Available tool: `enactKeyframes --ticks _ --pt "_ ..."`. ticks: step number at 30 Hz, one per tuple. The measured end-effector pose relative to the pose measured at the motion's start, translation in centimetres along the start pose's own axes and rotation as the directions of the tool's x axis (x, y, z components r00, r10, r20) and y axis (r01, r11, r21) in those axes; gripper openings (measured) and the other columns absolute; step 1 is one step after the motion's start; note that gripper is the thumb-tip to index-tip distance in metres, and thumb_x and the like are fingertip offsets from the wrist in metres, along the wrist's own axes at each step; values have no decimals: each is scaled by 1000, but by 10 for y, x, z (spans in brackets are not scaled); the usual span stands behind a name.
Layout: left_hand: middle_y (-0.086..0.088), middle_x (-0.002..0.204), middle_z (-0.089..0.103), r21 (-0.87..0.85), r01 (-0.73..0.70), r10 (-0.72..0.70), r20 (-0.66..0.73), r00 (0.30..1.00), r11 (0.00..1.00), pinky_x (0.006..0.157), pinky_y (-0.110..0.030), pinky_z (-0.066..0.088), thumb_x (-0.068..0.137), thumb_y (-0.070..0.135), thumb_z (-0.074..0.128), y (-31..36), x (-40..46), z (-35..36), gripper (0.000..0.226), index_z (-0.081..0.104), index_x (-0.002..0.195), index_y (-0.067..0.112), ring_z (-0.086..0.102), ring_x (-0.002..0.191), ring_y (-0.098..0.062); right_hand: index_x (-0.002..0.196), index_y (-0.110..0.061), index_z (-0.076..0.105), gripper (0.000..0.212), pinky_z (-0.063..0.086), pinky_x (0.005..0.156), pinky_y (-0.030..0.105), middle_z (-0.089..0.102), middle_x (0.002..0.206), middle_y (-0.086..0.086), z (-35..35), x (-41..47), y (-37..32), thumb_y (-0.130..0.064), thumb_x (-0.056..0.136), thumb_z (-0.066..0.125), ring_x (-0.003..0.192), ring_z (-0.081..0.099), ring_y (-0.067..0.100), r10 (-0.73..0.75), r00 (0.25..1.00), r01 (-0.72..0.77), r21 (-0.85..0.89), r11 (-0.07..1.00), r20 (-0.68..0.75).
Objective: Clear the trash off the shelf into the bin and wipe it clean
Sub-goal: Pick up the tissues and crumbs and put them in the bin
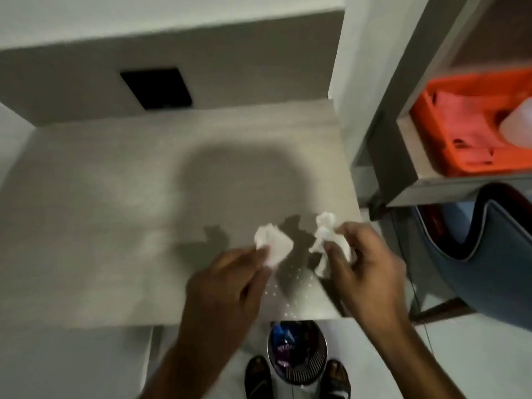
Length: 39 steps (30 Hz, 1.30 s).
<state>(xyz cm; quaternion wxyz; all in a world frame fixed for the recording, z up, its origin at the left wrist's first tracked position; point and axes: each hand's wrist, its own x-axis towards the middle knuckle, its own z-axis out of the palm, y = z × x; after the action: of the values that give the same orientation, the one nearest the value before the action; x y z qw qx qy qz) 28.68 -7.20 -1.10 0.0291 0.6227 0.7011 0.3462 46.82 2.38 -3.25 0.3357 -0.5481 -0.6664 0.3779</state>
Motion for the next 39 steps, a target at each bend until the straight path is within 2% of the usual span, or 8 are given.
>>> enactKeyframes --ticks 3,7,10,14,22,27,32,39 --pt "17 108 74 -180 182 -141 219 966 967 92 5 42 92 45 61 22 -100 12 23 78 102 32 60 97 22 87 -28 71 12 47 60 10 76 92 -13 -11 -92 28 -17 82 70 68 68 2 31 993 -25 63 998 -110" --pt "16 90 80 -209 604 -463 470 752 769 74 -27 64 75 31 83 -9 -188 87 28 76 101 40 73 82 10 94 -32 77 39 50 63 16 72 83 -13 11 -177 112 -2 70 81 70 67 18 403 886 -420 31 907 230" --pt "4 84 81 -24 653 -499 624 601 757 71 -16 54 78 19 85 -65 -223 154 22 82 97 28 73 72 4 92 -29 78 32 55 74 25 78 92 -4 48 -199 175 -5 72 79 83 73 23 362 896 -315 -209 926 258" --pt "-7 94 82 183 642 -564 687 459 745 80 -18 55 83 19 78 -121 -256 245 17 82 99 13 76 85 -14 109 -7 73 37 39 73 2 76 104 13 118 -184 275 2 73 69 93 72 29 548 740 -427 -356 831 391" --pt "-16 125 71 250 660 -553 778 298 708 91 -24 51 92 6 64 -156 -274 356 36 68 127 8 67 115 -29 124 -16 66 47 50 90 29 67 128 13 184 -164 380 -9 77 68 113 63 30 718 526 -463 -554 692 456" --pt "-14 145 57 219 636 -532 769 353 739 108 -23 41 94 5 61 -168 -261 341 46 59 139 13 55 132 -25 139 -19 54 57 45 67 2 57 141 15 187 -163 381 0 85 57 112 60 28 647 572 -429 -489 760 504" --pt "-15 114 76 111 551 -455 707 541 827 85 -36 63 97 12 55 -135 -232 264 28 72 120 11 73 97 -24 126 -23 64 45 41 66 6 70 123 10 159 -160 319 -5 88 49 103 66 26 537 682 -358 -414 837 497" --pt "0 88 77 -208 209 -81 495 865 956 71 -14 50 93 20 58 -24 -171 97 19 74 102 17 68 75 -10 113 -32 71 29 59 77 25 79 93 -8 64 -168 141 -28 89 57 82 74 6 161 917 -130 -108 986 364"
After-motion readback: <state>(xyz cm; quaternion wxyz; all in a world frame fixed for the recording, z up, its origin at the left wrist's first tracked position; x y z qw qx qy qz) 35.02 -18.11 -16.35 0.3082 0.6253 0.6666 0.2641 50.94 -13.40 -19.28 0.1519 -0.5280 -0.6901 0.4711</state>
